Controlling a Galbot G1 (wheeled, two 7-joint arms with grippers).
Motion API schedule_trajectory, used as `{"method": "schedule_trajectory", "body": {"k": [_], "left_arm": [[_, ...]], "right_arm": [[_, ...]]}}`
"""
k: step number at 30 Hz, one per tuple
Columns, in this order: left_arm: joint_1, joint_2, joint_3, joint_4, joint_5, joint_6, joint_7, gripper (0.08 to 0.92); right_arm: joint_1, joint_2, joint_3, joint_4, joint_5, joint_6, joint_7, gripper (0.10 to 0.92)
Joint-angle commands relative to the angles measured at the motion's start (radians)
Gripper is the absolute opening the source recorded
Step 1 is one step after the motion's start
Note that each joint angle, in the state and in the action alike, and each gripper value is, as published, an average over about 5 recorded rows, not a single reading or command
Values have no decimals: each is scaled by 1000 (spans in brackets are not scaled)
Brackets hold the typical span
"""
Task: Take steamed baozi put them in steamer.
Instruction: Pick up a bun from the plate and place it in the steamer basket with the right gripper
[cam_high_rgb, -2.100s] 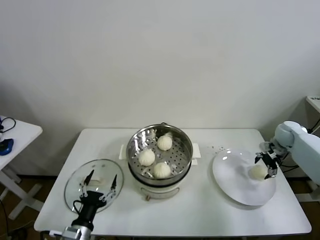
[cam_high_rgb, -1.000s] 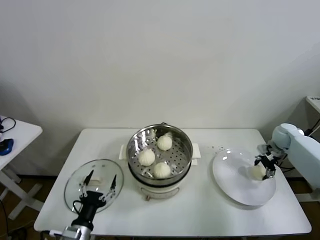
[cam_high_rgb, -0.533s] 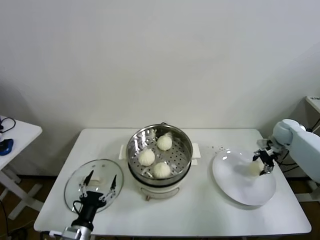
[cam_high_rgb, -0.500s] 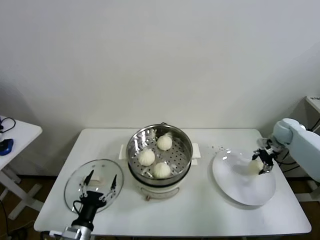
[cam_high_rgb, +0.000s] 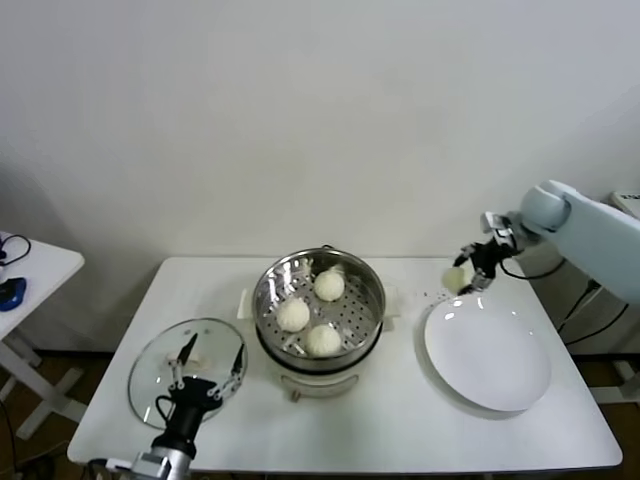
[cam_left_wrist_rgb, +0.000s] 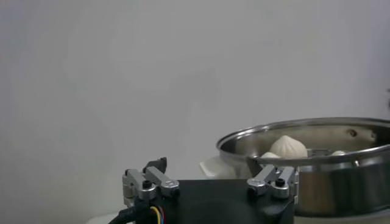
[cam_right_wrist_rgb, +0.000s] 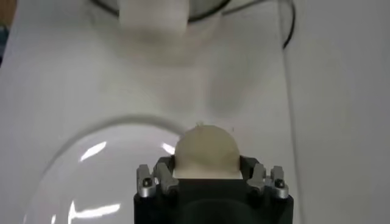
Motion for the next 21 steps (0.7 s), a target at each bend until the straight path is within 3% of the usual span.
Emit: {"method": "schedule_trajectory", "body": {"k": [1,10,21], "left_arm": [[-2,2,13,-7,2,-2,1,823],[-5,6,30,-11,0,-6,4,823],[-6,11,32,-19,0,-11,2,823]], "right_arm": [[332,112,-334,121,436,-116,57,683],[448,264,-523,210,591,-139,96,679],[363,414,-543,214,624,-161,157,679]]}}
